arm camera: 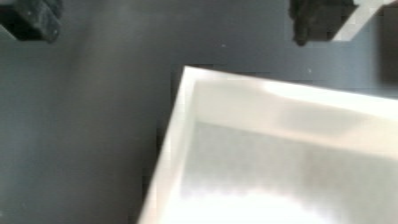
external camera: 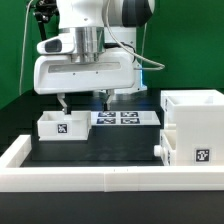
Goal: Assemble drawer
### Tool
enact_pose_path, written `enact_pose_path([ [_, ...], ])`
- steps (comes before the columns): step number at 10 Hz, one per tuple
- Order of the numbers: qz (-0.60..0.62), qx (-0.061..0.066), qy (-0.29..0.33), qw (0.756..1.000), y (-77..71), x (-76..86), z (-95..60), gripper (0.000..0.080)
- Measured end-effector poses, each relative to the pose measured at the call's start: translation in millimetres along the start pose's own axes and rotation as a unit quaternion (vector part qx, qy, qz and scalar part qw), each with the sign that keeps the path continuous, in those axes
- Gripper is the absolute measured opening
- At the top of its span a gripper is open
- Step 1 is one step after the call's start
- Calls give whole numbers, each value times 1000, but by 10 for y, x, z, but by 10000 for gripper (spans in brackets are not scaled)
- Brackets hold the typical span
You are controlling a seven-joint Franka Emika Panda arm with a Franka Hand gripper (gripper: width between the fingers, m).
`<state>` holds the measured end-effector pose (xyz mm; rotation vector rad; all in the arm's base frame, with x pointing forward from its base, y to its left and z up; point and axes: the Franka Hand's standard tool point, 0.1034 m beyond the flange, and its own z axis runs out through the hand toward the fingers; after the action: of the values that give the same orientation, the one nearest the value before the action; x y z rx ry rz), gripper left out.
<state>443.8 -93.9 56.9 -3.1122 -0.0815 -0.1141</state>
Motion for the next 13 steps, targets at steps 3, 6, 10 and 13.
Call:
enact_pose_path([
  [3,60,4,1,998,-25,0,10,649],
  [6,54,5,0,999,-25,-9,15,649],
  [10,51,21,-50,997,-94,-246,105,649],
  [13,49,21,-48,997,-92,-237,103,649],
])
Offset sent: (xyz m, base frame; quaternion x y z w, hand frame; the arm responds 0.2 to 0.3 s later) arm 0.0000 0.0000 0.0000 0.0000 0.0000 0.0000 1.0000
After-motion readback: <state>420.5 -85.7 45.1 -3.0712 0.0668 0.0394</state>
